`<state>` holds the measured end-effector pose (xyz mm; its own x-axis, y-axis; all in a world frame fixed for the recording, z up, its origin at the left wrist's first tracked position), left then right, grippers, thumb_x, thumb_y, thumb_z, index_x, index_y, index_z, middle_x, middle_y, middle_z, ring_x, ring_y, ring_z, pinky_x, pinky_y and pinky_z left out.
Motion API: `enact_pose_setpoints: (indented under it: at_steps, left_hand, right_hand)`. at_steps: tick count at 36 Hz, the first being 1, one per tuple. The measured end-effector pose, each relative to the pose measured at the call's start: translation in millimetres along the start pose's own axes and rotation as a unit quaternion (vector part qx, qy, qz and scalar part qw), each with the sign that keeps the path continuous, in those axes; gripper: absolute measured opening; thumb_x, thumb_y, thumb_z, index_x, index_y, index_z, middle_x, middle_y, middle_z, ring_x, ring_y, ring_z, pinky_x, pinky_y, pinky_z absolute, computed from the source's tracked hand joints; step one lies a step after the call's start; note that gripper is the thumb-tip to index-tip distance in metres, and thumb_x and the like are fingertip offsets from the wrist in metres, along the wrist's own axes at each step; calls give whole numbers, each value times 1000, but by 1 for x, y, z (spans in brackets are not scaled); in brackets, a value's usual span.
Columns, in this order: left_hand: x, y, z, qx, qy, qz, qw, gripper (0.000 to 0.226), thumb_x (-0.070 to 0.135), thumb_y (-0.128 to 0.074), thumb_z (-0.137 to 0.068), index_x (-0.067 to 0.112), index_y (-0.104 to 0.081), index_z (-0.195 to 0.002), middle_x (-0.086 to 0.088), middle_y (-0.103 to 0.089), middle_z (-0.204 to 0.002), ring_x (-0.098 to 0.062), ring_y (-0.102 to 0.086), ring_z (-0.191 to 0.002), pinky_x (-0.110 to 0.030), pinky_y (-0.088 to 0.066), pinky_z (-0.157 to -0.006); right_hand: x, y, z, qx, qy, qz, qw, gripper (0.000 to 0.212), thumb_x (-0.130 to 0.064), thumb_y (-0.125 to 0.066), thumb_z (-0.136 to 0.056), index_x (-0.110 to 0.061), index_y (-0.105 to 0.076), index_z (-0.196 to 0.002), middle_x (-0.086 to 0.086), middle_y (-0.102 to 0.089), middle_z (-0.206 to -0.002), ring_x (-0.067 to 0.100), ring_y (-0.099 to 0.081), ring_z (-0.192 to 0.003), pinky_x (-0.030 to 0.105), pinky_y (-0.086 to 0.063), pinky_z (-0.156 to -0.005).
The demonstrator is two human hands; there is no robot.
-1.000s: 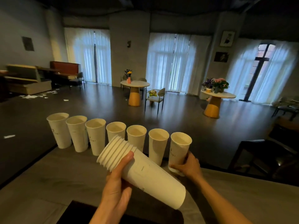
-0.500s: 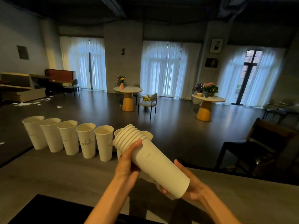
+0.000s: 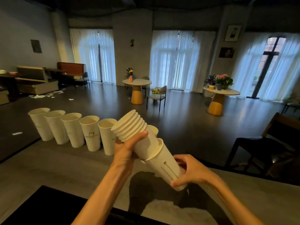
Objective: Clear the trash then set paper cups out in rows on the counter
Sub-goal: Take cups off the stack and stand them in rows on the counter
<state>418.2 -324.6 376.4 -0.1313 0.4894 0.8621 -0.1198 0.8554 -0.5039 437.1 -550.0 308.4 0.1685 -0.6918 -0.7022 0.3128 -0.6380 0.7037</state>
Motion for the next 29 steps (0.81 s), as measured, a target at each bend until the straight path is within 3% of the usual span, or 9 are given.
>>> enact_pose_setpoints:
  at_steps: [3,5,7,10,15,19,24,27,29]
  left_hand:
    - [14,20,-8,43,21,95,994,84,27,-89,-45,24,-60,-123,-5,-66,-119,-22,-62,-110,-40,-61,-71]
    - [29,37,-12,76,27,162,983,78,22,-90,-52,22,-58,-123,-7,-65,-124,-25,-62,-115,-49,-59,-88]
    - [44,50,-15,94,15,205,974,87,22,-92,-51,17,-56,-131,-9,-67,-128,-26,-64,-118,-52,-57,-96]
    - [54,69,-14,110,7,212,971,83,26,-92,-57,17,-55,-131,-9,-68,-127,-27,-65,-117,-52,-58,-94]
    - [50,83,-12,91,34,224,970,74,32,-90,-67,15,-60,-131,-12,-75,-117,-31,-71,-111,-52,-60,-89]
    - [40,77,-5,72,54,167,982,71,32,-87,-66,16,-62,-130,-8,-77,-114,-25,-74,-106,-45,-62,-81]
    - [32,59,0,-13,40,26,999,60,27,-86,-56,20,-68,-113,0,-79,-103,-19,-71,-109,-41,-56,-98]
    - [25,42,0,-105,38,-82,990,81,35,-100,-37,24,-70,-112,3,-78,-104,-13,-73,-99,-31,-60,-83]
    - [21,36,4,-122,39,-100,987,72,25,-95,-44,25,-69,-111,6,-78,-97,-8,-74,-91,-25,-59,-73]
  right_hand:
    - [21,-2,-10,47,-12,44,998,75,-42,-90,-54,-47,-51,-117,-23,-60,-114,1,-57,-112,28,-55,-92]
    - [36,-4,-16,74,-26,-1,997,81,-41,-91,-50,-43,-52,-121,-19,-62,-118,4,-58,-115,39,-54,-99]
    - [46,-5,-19,108,-45,-70,991,84,-35,-95,-48,-42,-52,-119,-15,-63,-121,8,-57,-119,47,-49,-105]
    - [48,-12,-28,141,-61,-106,982,82,-23,-96,-54,-37,-49,-120,-10,-60,-123,16,-55,-124,47,-44,-108]
    - [49,-19,-49,168,-101,-104,975,86,-22,-93,-61,-18,-50,-135,5,-61,-133,24,-57,-124,46,-47,-103]
    - [48,-16,-59,184,-104,-115,971,79,-21,-91,-64,-18,-52,-133,7,-61,-134,26,-57,-125,48,-46,-105]
    - [58,-13,-72,208,-131,-95,965,83,-27,-91,-64,-19,-50,-136,6,-59,-137,27,-55,-128,50,-47,-106]
    - [55,-14,-75,211,-128,-93,965,82,-29,-90,-66,-21,-49,-137,5,-59,-138,27,-55,-128,50,-47,-106]
    - [53,-15,-74,209,-122,-81,967,84,-31,-90,-67,-20,-47,-139,6,-58,-139,27,-55,-128,49,-48,-105]
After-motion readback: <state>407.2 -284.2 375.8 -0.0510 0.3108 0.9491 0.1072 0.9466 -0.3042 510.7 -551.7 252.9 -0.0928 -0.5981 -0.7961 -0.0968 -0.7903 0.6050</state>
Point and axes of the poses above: each hand's wrist, its own z-axis away from the middle knuckle, its own y-axis out of the back of the hand, x = y × z, the point moved 8 cm from there along -z, towards the middle knuckle
